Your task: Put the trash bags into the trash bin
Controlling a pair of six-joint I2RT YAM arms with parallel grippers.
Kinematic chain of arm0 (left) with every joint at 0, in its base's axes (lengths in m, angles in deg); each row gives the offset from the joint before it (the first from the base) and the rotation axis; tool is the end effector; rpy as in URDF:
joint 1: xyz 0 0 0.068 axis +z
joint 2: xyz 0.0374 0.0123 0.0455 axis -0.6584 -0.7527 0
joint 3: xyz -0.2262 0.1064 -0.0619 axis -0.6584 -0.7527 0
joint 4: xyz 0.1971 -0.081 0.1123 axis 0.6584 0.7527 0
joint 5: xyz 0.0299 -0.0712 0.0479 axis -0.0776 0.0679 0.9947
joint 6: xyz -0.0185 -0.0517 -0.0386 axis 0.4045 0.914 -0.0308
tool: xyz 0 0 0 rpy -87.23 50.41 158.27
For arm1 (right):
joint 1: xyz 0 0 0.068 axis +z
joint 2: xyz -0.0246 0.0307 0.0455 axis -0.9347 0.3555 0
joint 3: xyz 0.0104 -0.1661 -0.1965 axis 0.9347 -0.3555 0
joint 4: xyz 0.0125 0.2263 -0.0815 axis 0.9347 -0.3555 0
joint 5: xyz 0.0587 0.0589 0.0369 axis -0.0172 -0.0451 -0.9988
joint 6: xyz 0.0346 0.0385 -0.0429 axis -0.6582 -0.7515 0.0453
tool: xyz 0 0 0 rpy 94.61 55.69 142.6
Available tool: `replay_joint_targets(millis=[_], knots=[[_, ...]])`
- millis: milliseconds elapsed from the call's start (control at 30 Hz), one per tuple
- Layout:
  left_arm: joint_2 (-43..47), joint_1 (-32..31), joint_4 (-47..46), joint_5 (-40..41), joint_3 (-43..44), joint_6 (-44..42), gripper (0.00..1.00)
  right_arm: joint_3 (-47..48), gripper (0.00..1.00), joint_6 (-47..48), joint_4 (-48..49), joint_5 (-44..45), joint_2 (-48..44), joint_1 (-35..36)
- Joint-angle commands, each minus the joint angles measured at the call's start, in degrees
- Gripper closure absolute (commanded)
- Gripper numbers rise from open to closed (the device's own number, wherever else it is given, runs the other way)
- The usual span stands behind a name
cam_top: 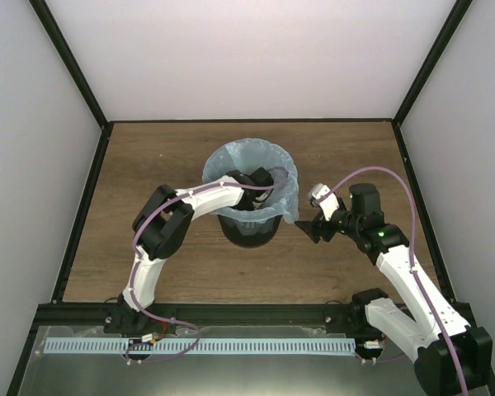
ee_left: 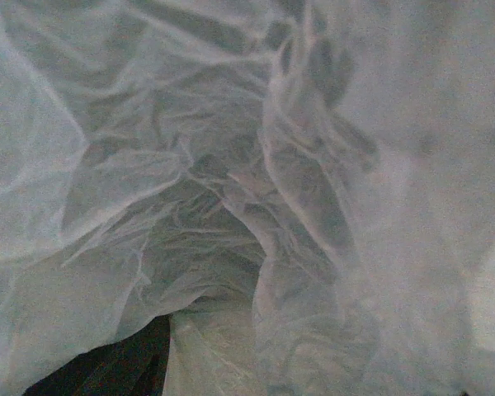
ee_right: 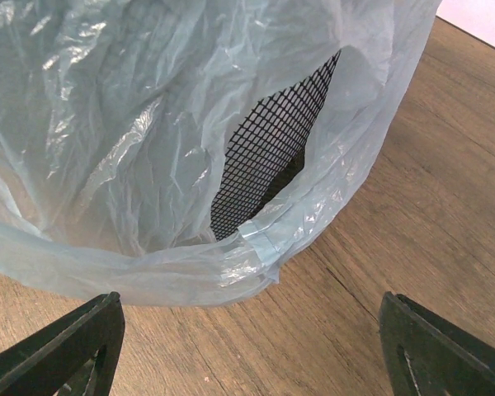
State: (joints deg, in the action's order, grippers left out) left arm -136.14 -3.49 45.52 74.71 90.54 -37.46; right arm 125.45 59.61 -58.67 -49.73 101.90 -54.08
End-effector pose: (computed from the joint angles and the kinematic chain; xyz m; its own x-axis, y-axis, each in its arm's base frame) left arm 0.2734 -0.2675 0.1321 -0.7966 0.5980 -0.0879 0.5984 0.8008 0.0250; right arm 0.1716 0.0735 0.2397 -0.2915 -0.4519 -0.8431 -0.7920 0.6082 -0.0521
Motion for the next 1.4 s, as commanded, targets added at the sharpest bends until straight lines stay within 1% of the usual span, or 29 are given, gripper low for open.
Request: replay_joint_targets(millis=[0, 67, 200, 333, 433, 633, 767, 867, 1033, 1133, 1200, 1267, 1367], knots=[[0.74, 0.02, -1.06, -4.84, -2.31, -0.22, 0.44, -0.02, 0.14, 0.30, -0.63, -0.59, -0.67, -0.09], [2.22, 0.17, -0.73, -4.38, -1.63, -0.07, 0.44, -0.02, 0.14, 0.34, -0.55, -0.52, -0.67, -0.08], [4.68, 0.18, 2.52, -0.21, 1.39, 0.36, 0.45, -0.01, 0.14, 0.30, -0.66, -0.64, -0.54, -0.01], [7.14, 0.86, 3.71, -2.59, 3.39, 0.00, 0.45, 0.00, 0.14, 0.28, -0.58, -0.51, -0.63, 0.00], [7.25, 1.04, 6.05, -0.87, 5.70, -0.29, 0.45, -0.02, 0.14, 0.28, -0.54, -0.49, -0.75, -0.05], [6.51, 1.84, 8.46, -2.95, 9.67, -1.48, 0.43, -0.02, 0.14, 0.29, -0.56, -0.49, -0.80, -0.07], [5.85, 1.88, 10.95, -2.10, 13.49, -1.46, 0.43, -0.08, 0.14, 0.37, -0.57, -0.51, -0.89, -0.06], [6.97, 1.87, 12.40, -1.76, 15.38, -1.25, 0.43, -0.08, 0.14, 0.36, -0.59, -0.49, -0.94, -0.10], [13.19, 1.84, 12.66, -2.95, 18.71, -1.28, 0.46, -0.09, 0.14, 0.38, -0.58, -0.41, -0.93, -0.07], [19.28, 1.91, 8.92, -5.33, 18.56, -0.81, 0.41, -0.08, 0.14, 0.30, -0.50, -0.35, -0.98, -0.09], [21.33, 1.87, 9.09, -7.78, 19.66, -0.76, 0.40, 0.02, 0.14, 0.22, -0.64, -0.52, -1.00, -0.05], [22.65, 1.82, 9.68, -7.37, 20.63, -0.97, 0.40, 0.14, 0.14, 0.22, -0.71, -0.84, -1.17, -0.08], [26.23, 1.75, 9.63, -4.06, 19.37, -1.61, 0.39, 0.07, 0.14, 0.19, -0.63, -0.77, -1.37, -0.05]])
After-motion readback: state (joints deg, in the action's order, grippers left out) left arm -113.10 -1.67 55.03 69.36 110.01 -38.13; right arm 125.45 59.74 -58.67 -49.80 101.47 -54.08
